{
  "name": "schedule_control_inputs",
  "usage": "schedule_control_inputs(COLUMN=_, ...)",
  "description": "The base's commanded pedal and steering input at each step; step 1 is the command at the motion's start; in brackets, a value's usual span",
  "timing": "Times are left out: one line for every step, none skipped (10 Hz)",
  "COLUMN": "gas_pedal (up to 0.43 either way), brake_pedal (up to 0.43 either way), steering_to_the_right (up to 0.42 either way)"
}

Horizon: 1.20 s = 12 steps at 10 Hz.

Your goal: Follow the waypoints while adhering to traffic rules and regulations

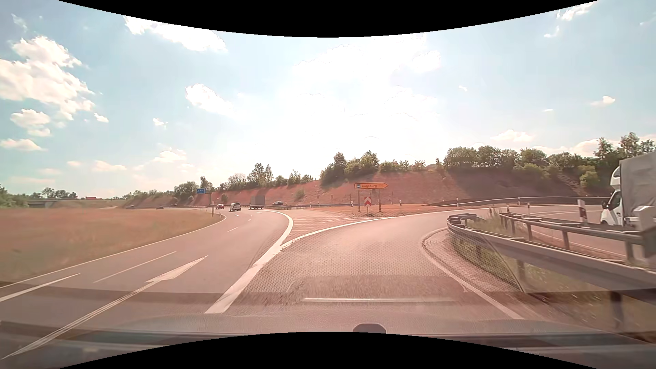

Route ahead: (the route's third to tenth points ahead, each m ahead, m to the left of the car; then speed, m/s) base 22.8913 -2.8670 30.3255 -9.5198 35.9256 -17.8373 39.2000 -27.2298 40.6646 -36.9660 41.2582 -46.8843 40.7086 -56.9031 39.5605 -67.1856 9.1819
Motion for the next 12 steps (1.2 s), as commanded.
schedule_control_inputs(gas_pedal=0.008, brake_pedal=0.000, steering_to_the_right=0.061)
schedule_control_inputs(gas_pedal=0.008, brake_pedal=0.000, steering_to_the_right=0.077)
schedule_control_inputs(gas_pedal=0.020, brake_pedal=0.000, steering_to_the_right=0.091)
schedule_control_inputs(gas_pedal=0.039, brake_pedal=0.000, steering_to_the_right=0.100)
schedule_control_inputs(gas_pedal=0.039, brake_pedal=0.000, steering_to_the_right=0.104)
schedule_control_inputs(gas_pedal=0.047, brake_pedal=0.000, steering_to_the_right=0.107)
schedule_control_inputs(gas_pedal=0.067, brake_pedal=0.000, steering_to_the_right=0.113)
schedule_control_inputs(gas_pedal=0.079, brake_pedal=0.000, steering_to_the_right=0.121)
schedule_control_inputs(gas_pedal=0.087, brake_pedal=0.000, steering_to_the_right=0.127)
schedule_control_inputs(gas_pedal=0.110, brake_pedal=0.000, steering_to_the_right=0.127)
schedule_control_inputs(gas_pedal=0.110, brake_pedal=0.000, steering_to_the_right=0.129)
schedule_control_inputs(gas_pedal=0.118, brake_pedal=0.000, steering_to_the_right=0.131)
